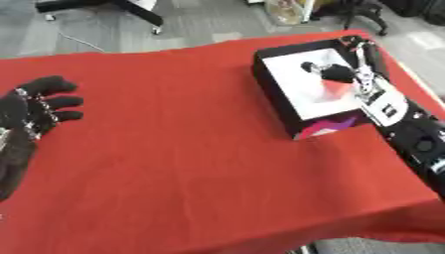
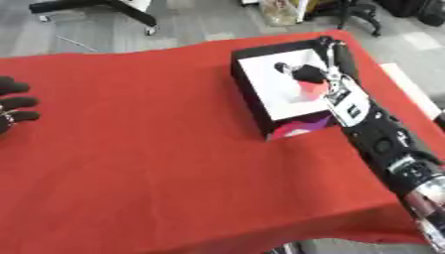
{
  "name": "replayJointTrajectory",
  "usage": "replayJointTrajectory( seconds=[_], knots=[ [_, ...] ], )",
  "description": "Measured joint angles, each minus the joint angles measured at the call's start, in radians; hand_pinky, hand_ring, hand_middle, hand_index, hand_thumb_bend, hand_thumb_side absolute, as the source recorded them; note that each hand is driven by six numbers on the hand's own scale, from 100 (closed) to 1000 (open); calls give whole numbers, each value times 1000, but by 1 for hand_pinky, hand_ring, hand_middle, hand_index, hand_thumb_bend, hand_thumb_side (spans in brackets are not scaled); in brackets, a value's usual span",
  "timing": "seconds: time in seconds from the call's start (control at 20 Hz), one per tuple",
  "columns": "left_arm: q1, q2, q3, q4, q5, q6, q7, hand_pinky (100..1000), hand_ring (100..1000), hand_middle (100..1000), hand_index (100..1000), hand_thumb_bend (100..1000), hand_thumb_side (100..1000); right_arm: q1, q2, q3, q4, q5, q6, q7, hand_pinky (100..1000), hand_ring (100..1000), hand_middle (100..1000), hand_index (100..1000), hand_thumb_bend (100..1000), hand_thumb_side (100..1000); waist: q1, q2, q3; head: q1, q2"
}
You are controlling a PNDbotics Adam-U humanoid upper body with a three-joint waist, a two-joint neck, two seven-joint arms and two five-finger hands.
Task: Pick up the objects with one hand, pass them to the other hand, and then place them into the box on the other side of the table.
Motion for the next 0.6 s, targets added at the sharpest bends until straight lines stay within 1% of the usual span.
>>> replayJointTrajectory(
  seconds=[0.05, 0.1, 0.15, 0.2, 0.3, 0.45, 0.55, 0.6],
  knots=[
    [0, 0, 3, 0, -5, 0, 2, 789, 786, 777, 863, 486, 771, 9, -1, 0, -33, 0, -2, -24, 634, 688, 691, 844, 731, 534, 0, 0, -1, 5, 0],
    [0, 1, 6, 0, -11, 0, 6, 789, 786, 778, 862, 479, 774, 18, -2, 1, -72, 2, -1, -47, 638, 688, 686, 844, 764, 575, 0, 0, -1, 12, 0],
    [0, 2, 10, 0, -20, 1, 9, 789, 786, 777, 862, 479, 774, 30, -4, 2, -121, 5, -1, -65, 638, 688, 686, 844, 695, 516, 0, 0, -2, 19, 0],
    [-1, 6, 13, 0, -29, 2, 13, 789, 786, 777, 862, 472, 777, 43, -8, 5, -175, 9, 0, -76, 645, 689, 686, 843, 669, 504, 0, 0, -4, 28, 0],
    [-7, 22, 19, 0, -47, 6, 22, 789, 785, 777, 862, 465, 780, 71, -20, 13, -300, 26, 6, -82, 649, 692, 688, 845, 662, 501, 0, 0, -7, 49, 0],
    [-25, 56, 31, 1, -87, 18, 36, 790, 786, 777, 862, 441, 790, 115, -25, 28, -506, 79, 30, -55, 662, 700, 695, 851, 648, 502, 0, 0, -11, 98, 0],
    [-39, 83, 39, 9, -129, 30, 49, 791, 787, 777, 864, 422, 793, 149, -23, 38, -645, 130, 48, -14, 673, 704, 699, 859, 592, 530, 0, 0, -14, 141, 0],
    [-47, 97, 43, 16, -155, 37, 55, 792, 787, 778, 865, 416, 791, 168, -16, 43, -709, 158, 51, 12, 675, 705, 699, 858, 583, 529, 0, 0, -14, 165, 0]
  ],
)
